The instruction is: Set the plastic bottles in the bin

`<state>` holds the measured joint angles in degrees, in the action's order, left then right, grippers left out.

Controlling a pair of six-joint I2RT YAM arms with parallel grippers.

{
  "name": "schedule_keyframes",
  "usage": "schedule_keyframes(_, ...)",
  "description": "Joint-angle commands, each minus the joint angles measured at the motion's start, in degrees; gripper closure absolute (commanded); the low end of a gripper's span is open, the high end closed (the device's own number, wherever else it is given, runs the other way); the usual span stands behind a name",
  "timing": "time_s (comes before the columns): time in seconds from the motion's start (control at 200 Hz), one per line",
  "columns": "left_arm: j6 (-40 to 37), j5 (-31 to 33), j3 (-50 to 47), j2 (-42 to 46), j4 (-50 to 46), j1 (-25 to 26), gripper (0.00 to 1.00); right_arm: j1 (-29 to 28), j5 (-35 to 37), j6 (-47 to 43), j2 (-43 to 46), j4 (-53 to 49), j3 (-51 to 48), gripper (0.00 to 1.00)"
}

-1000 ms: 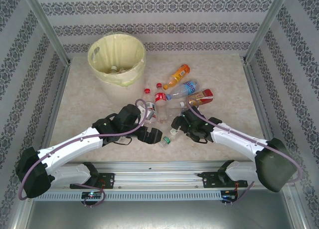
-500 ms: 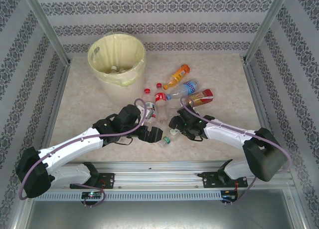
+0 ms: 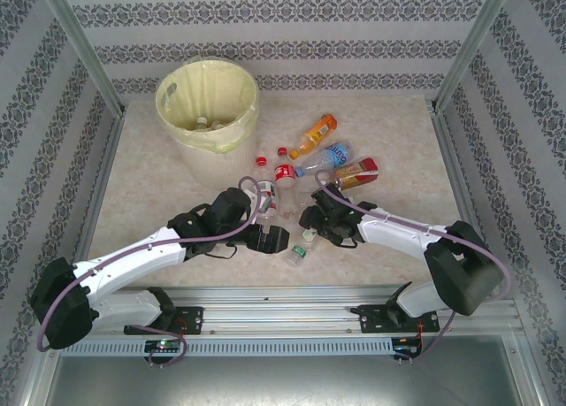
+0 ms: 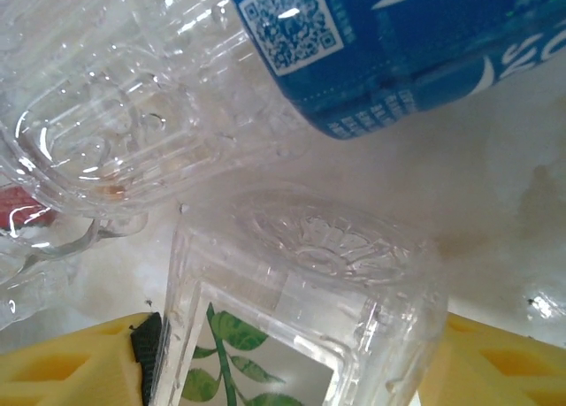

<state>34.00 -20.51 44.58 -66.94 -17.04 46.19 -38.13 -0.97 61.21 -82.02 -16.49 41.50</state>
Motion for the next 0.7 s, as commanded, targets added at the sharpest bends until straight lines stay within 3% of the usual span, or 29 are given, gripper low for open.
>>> schedule_keyframes(0.0, 1.2, -0.8, -0.8, -0.3, 3.4, 1.0, 0.00, -0.3, 0.8, -2.0, 3.2, -1.7, 0.0, 0.31)
schedule_keyframes(0.35, 4.7, -3.1, -3.8, -3.5, 11.8, 1.7, 0.00, 0.6, 0.7, -6.3, 13.2, -2.9, -2.5, 0.38)
schedule_keyframes(0.699, 9.7, -6.3, -6.8, -11.0, 30.5, 2.7, 0.00, 1.1, -3.3, -8.0, 21.2, -3.4, -2.2, 0.38)
